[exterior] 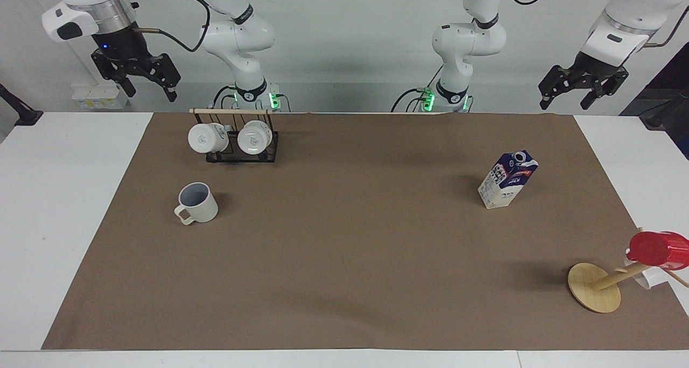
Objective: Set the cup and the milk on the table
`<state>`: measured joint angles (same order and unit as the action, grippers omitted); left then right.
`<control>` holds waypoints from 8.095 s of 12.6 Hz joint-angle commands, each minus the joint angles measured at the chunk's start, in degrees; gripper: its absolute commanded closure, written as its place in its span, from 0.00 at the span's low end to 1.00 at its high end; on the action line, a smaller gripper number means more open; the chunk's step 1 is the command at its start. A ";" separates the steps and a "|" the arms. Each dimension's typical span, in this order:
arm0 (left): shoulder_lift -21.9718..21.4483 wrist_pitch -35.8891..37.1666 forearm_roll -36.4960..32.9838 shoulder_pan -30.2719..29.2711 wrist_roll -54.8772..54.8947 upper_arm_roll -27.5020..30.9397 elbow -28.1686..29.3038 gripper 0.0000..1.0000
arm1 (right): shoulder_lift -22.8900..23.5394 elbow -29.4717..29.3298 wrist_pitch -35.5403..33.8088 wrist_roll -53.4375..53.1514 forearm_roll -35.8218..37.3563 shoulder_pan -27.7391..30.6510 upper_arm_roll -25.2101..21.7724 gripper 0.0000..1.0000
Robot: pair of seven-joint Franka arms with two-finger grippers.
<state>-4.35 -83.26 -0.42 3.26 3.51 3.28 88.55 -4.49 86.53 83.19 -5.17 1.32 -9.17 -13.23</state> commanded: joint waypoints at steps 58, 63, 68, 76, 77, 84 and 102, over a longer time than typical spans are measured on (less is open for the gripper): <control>-1.45 -33.20 -0.37 1.92 -0.26 -0.29 33.27 0.00 | 11.61 24.14 39.43 21.34 -12.31 4.00 0.75 1.00; -1.45 -33.37 -0.37 1.74 -0.17 -0.29 33.27 0.00 | 12.65 20.00 38.45 20.90 -6.62 -4.43 0.75 1.00; -1.36 -33.55 -0.37 1.92 -0.08 -0.20 33.18 0.35 | 13.10 19.11 38.54 13.96 -5.36 -9.02 0.75 1.00; -0.75 -33.20 -0.37 2.01 -0.26 -0.20 32.04 0.55 | 13.10 19.20 38.54 13.26 -5.37 -9.20 0.75 1.00; -0.40 -32.85 -0.37 2.01 -0.17 -0.29 31.25 0.55 | 13.10 19.20 38.63 12.99 -5.37 -9.20 0.75 1.00; 0.14 -32.85 -0.37 1.74 0.10 -0.29 30.54 0.55 | 20.82 11.13 39.77 -10.62 -4.22 -22.28 0.75 1.00; 0.05 -32.49 -0.37 2.01 -0.34 -0.29 30.63 0.55 | 27.34 13.13 46.89 -28.58 -1.94 -35.48 0.84 0.93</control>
<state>-4.86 -115.79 -0.42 4.45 3.51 2.45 120.12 23.53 98.33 129.18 -31.77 -1.59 -44.58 -12.48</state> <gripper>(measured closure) 0.551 0.956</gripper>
